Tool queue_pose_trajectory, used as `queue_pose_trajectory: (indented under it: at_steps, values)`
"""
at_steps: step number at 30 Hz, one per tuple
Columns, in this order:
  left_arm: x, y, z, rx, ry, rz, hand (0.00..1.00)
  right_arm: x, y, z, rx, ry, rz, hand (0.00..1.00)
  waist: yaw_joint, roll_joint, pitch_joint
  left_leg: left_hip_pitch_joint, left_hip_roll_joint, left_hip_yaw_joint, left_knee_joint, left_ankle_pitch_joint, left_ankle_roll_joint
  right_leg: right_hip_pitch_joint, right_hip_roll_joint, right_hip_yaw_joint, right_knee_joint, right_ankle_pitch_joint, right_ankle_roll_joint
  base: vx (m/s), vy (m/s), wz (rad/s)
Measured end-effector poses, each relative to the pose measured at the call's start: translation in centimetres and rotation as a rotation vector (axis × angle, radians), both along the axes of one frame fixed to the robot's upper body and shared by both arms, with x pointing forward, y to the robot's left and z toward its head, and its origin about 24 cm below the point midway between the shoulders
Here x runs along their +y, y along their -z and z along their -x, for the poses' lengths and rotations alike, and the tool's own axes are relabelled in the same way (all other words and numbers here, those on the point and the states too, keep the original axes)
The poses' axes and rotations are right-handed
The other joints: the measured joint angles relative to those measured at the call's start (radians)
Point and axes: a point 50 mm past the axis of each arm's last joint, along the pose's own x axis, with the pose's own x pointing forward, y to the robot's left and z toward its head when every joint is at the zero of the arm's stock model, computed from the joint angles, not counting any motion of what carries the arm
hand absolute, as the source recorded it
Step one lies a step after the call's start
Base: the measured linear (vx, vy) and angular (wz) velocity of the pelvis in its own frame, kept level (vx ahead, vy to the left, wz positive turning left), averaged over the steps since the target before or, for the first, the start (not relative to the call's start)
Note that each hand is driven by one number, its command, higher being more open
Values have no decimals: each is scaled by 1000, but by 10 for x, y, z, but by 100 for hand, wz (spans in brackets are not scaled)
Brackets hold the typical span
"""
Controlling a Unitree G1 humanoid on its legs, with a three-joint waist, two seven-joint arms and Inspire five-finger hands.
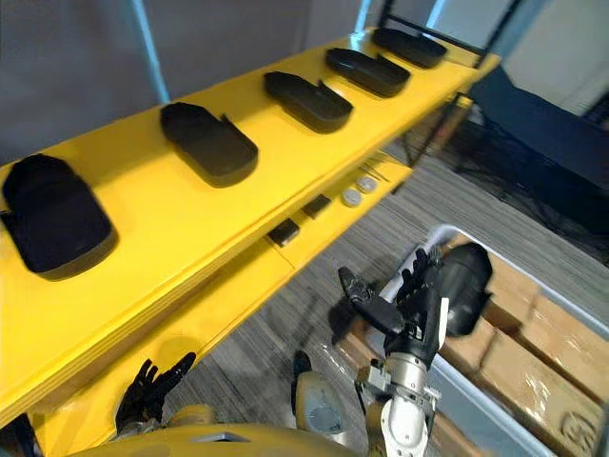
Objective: Walk over and take three plastic housings, then place them on the shelf
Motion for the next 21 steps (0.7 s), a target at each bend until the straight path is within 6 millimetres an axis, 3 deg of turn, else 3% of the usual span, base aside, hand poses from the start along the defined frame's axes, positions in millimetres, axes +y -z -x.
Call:
queue_pose_trajectory:
  at_steps: [2,4,5,6,8,9,10,12,13,14,16,17,18,19,21]
  values:
    - [-4,-3,-9,-10,46,9,100,6,-3,-5,-31,-30,-20,100,13,5,1,13,32,46,-3,8,-9,6,-44,-53,119,-54,-39,-61,-12,-82]
    - [-6,-4,-17,-1,72,22,100,20,-8,-18,-71,-74,-48,100,15,1,-5,13,81,74,13,16,-23,13,-122,-66,268,-95,-79,10,-109,-56]
    - [-5,-4,-17,7,74,24,100,24,-8,-22,-74,-84,-54,100,14,1,-9,9,96,77,16,18,-27,16,-139,-62,293,-96,-80,41,-244,-42]
    - [-4,-2,-16,29,93,23,100,30,-3,-29,-61,-99,-56,100,14,0,-18,3,129,80,22,27,-44,25,-168,-53,311,-92,-84,56,-303,-38]
    - [4,-2,-14,43,123,-3,100,33,8,-35,-8,-104,-57,100,19,-24,-39,-18,161,69,29,42,-73,32,-194,-16,262,5,-93,48,-276,-37]
    - [9,-2,-13,51,136,-16,100,33,13,-37,24,-100,-37,100,20,-35,-45,-29,166,46,39,48,-87,46,-184,7,210,41,-57,50,-300,-44]
    - [8,2,-11,74,139,-8,100,26,22,-37,82,-79,-9,100,20,-9,-55,-30,201,3,17,83,-122,79,-139,-8,146,0,-21,82,-427,-55]
    - [4,4,-9,77,142,0,100,18,25,-34,110,-53,37,100,11,1,-57,-21,213,-6,-16,120,-147,107,-121,-40,75,-54,72,91,-337,-51]
    - [4,5,-8,73,134,-3,100,12,27,-29,127,-34,54,100,8,2,-55,-20,218,-3,-27,140,-161,132,-122,-80,15,-102,145,112,-356,-41]
    - [3,5,-8,70,129,-1,100,5,28,-26,140,-24,70,100,3,8,-51,-21,228,-4,-25,158,-169,155,-114,-119,-34,-123,165,143,-431,-41]
    - [2,4,-7,60,121,-6,100,-7,28,-23,155,-13,110,100,-19,19,-39,-46,246,-21,28,233,-139,206,-89,-144,-127,-129,145,112,-332,-26]
    - [2,2,-10,48,120,-14,100,-15,26,-20,156,2,148,100,-29,14,-25,-95,257,-52,115,291,-80,241,-86,-147,-170,-114,122,73,-241,-18]
    - [0,1,-12,46,138,-16,100,-22,22,-18,153,27,170,100,-34,13,-21,-118,237,-52,118,212,-95,262,-98,-145,-195,-109,115,64,-199,-20]
    - [-3,1,-13,44,154,-15,100,-30,19,-18,149,49,188,100,-39,19,-22,-129,199,-55,61,189,-91,262,-103,-141,-200,-109,114,43,-105,-28]
    - [-13,0,-16,21,202,-7,100,-46,12,-22,132,68,213,100,-35,43,-12,-125,113,-67,-65,218,-74,237,-88,-100,-200,-115,109,-1,-19,-63]
